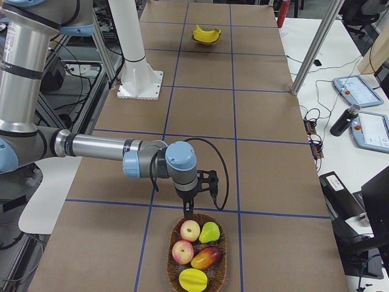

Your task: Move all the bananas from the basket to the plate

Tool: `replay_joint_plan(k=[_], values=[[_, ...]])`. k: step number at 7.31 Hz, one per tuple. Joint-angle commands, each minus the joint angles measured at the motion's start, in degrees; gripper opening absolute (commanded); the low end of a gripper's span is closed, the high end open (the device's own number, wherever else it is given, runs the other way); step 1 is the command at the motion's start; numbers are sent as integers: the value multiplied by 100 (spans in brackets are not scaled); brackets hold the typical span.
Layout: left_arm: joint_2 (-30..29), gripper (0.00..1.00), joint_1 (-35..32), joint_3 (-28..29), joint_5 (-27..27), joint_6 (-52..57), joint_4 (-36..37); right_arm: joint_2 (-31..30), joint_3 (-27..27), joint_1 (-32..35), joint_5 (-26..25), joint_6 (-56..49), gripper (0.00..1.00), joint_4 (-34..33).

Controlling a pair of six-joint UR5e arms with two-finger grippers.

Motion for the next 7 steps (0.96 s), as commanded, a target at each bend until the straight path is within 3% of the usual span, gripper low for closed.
replay_joint_plan(k=[1,7], values=[[1,100,0,-15,0,0,0,-36,89,13,-33,-29,100,19],[53,100,0,-15,-35,0,0,-115,195,127,-7,-21,100,309]])
